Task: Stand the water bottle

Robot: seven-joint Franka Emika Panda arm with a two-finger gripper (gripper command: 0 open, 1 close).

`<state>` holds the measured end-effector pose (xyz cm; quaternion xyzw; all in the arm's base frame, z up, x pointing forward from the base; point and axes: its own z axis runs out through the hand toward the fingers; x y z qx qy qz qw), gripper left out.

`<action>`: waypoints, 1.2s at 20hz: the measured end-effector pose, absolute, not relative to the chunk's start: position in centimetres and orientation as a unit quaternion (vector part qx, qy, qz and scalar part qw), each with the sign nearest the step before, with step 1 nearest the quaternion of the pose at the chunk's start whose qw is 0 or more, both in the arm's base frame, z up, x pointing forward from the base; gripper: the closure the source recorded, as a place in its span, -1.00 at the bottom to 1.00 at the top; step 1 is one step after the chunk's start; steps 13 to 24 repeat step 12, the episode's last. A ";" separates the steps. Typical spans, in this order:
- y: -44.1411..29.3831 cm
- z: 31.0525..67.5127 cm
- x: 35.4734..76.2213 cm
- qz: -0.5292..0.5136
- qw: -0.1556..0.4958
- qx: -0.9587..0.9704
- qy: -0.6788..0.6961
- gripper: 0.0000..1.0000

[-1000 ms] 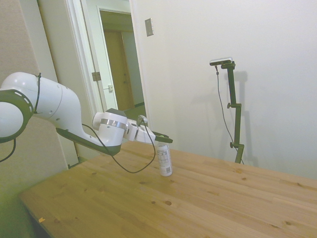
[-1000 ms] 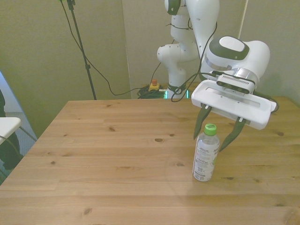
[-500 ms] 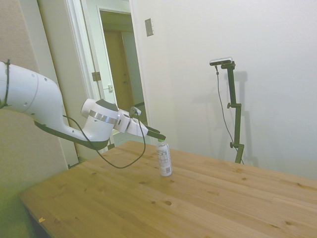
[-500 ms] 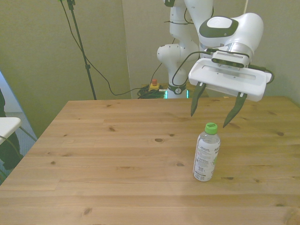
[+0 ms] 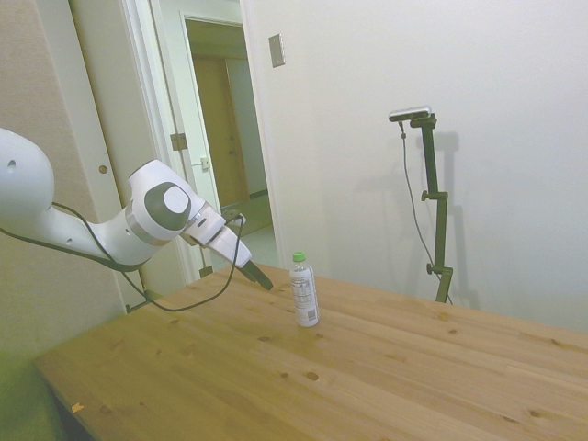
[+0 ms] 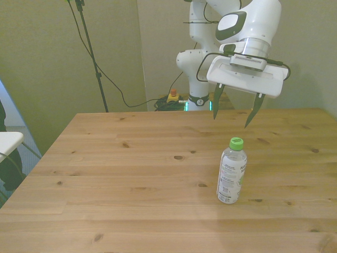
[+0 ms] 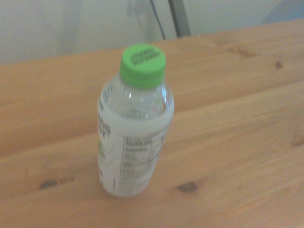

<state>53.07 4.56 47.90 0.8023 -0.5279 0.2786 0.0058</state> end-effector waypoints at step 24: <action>3.0 49.9 48.9 0.085 0.049 0.898 -0.428 -1.00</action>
